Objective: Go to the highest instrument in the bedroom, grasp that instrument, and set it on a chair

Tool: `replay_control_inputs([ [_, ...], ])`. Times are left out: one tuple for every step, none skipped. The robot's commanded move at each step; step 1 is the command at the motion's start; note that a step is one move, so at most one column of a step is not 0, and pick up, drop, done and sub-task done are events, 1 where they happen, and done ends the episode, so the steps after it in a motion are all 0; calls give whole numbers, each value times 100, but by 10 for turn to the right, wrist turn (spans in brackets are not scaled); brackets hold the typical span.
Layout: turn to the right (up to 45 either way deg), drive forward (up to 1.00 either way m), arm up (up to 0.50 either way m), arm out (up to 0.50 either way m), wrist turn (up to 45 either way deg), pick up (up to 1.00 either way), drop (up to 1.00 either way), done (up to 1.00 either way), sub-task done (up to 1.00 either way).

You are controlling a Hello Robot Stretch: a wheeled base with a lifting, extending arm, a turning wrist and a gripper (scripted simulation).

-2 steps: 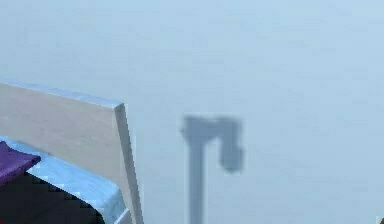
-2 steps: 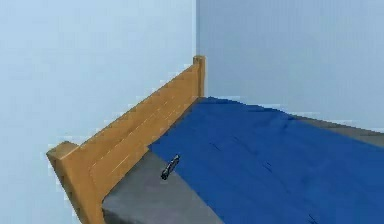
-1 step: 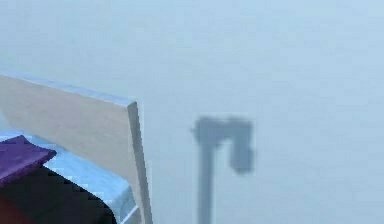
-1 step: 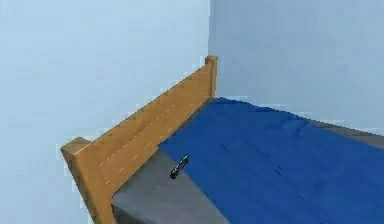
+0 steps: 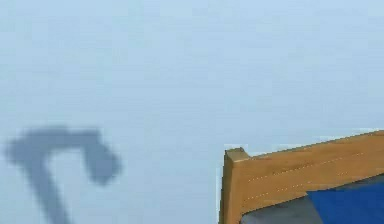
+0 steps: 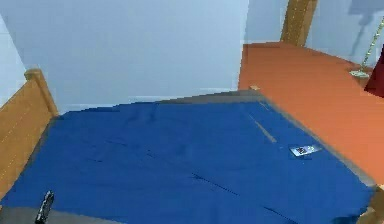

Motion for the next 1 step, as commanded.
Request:
replay_control_inputs([
  [450, 0, 0, 0, 0, 0, 0, 0, 0],
])
